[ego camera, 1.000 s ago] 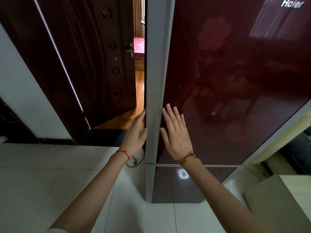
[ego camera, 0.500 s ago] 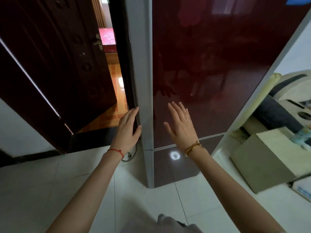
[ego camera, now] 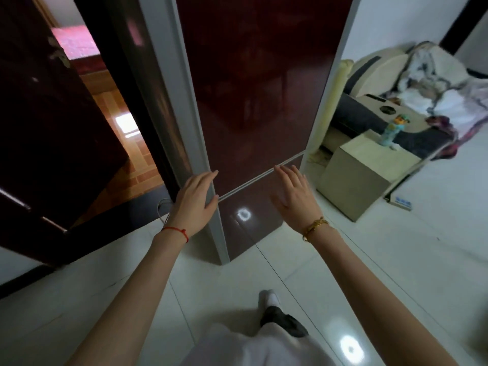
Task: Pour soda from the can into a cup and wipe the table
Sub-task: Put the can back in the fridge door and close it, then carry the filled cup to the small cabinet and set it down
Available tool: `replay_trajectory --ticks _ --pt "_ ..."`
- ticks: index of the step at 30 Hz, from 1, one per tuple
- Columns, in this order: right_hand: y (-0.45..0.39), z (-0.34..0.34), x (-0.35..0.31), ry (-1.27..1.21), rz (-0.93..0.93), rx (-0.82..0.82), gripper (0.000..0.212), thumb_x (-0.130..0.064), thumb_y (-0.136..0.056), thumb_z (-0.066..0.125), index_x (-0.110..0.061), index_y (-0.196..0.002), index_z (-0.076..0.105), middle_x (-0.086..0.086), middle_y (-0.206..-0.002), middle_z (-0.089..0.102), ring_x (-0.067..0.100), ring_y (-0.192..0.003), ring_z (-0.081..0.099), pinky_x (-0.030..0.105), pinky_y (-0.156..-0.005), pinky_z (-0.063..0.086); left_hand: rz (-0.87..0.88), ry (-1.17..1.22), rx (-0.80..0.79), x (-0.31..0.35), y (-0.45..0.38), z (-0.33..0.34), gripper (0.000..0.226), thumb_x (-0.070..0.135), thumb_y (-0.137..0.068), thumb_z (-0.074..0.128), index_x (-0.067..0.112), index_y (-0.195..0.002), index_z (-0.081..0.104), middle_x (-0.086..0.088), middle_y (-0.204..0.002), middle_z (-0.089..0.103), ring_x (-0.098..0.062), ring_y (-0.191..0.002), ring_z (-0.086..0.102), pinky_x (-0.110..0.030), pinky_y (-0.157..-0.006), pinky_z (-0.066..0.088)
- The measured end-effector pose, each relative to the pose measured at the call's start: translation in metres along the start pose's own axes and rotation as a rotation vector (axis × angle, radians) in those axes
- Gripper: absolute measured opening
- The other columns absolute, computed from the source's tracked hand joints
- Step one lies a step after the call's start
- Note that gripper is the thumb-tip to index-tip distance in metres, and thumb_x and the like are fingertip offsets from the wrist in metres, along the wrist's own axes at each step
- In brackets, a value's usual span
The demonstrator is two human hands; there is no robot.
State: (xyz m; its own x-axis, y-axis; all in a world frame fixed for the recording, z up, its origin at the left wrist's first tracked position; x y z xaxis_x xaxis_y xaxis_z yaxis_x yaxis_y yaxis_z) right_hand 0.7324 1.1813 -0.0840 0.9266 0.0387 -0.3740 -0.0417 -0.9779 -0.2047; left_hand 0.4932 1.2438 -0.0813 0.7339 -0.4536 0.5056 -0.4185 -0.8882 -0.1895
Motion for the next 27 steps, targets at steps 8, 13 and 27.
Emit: replay_trajectory --ticks 8,13,27 --pt "0.083 -0.040 0.041 0.050 0.239 0.031 0.060 -0.038 -0.097 0.047 -0.016 -0.149 0.028 0.006 -0.153 0.032 0.027 -0.147 0.014 0.044 -0.120 0.016 0.174 0.011 -0.188 0.058 0.003 0.027 0.053 0.020 -0.096 0.054 0.016 -0.147 0.038 -0.001 -0.147 0.043 -0.020 -0.137 0.035 -0.035 -0.115 0.029" --pt "0.146 -0.065 0.068 0.062 0.376 0.076 0.059 -0.039 -0.096 0.046 -0.015 -0.147 0.032 0.006 -0.152 0.034 0.028 -0.146 0.016 0.045 -0.119 0.019 0.274 0.031 -0.266 0.114 0.009 0.062 0.052 0.020 -0.096 0.054 0.016 -0.146 0.039 0.000 -0.147 0.043 -0.020 -0.137 0.033 -0.033 -0.116 0.025" --pt "0.397 -0.157 0.183 0.073 0.766 0.203 0.053 -0.036 -0.096 0.050 -0.012 -0.142 0.040 0.005 -0.144 0.045 0.030 -0.143 0.024 0.036 -0.119 0.020 0.587 0.122 -0.498 0.342 0.092 0.201 0.046 0.021 -0.095 0.056 0.015 -0.140 0.048 -0.004 -0.138 0.054 -0.025 -0.130 0.045 -0.045 -0.110 0.036"
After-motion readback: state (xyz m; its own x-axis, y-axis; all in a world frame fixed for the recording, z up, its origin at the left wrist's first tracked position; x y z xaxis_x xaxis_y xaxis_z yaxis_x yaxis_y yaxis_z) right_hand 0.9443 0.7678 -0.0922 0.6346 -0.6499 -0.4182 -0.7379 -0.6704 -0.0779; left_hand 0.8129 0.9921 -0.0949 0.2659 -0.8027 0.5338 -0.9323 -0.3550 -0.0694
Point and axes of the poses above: each hand's wrist, its own y-axis away from the middle knuckle, its own z-axis out of the palm, x = y × z, the point moved 2 cm from there along -y, towards the middle knuckle
